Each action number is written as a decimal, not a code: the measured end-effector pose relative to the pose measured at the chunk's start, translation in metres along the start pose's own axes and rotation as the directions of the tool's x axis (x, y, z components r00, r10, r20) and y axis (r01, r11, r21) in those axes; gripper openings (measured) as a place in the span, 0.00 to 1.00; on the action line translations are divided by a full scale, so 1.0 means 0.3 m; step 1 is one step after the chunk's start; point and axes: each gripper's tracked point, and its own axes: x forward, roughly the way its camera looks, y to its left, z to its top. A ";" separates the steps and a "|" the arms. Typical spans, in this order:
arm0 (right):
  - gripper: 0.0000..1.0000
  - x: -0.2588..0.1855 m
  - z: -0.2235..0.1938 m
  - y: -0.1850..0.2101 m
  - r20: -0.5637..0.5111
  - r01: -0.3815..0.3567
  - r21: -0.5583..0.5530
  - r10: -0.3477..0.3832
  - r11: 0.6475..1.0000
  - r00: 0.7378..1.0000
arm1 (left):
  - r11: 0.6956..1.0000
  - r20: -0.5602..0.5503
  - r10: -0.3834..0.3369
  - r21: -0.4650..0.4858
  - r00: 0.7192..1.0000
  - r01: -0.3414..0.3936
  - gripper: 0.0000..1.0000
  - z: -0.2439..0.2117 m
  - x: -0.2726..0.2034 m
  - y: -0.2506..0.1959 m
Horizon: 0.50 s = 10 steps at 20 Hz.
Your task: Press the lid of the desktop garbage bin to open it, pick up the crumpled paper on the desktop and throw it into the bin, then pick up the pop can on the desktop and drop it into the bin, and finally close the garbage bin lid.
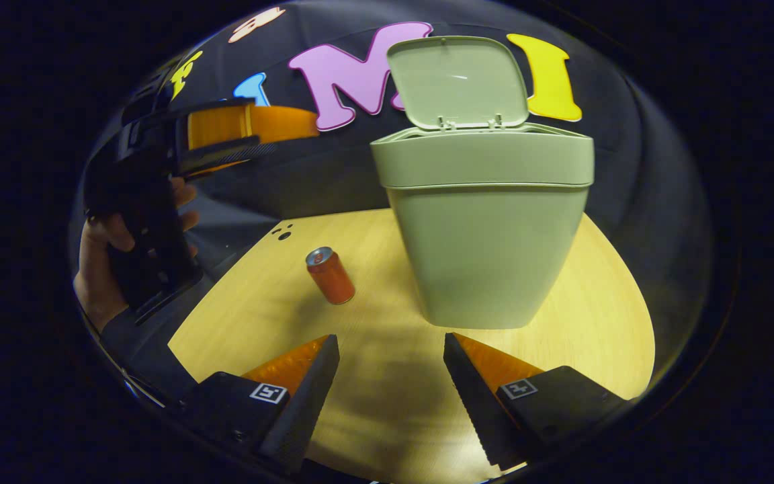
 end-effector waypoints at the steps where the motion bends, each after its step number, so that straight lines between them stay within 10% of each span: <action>1: 0.99 0.005 0.003 0.019 0.001 -0.008 -0.011 0.008 1.000 1.000 | 0.998 -0.007 0.049 -0.024 0.999 -0.049 0.98 -0.027 -0.036 0.066; 10: 0.99 0.128 0.025 0.198 -0.006 -0.071 -0.156 0.071 0.985 0.997 | 0.922 -0.177 0.334 -0.143 0.926 -0.360 0.98 -0.332 -0.418 0.476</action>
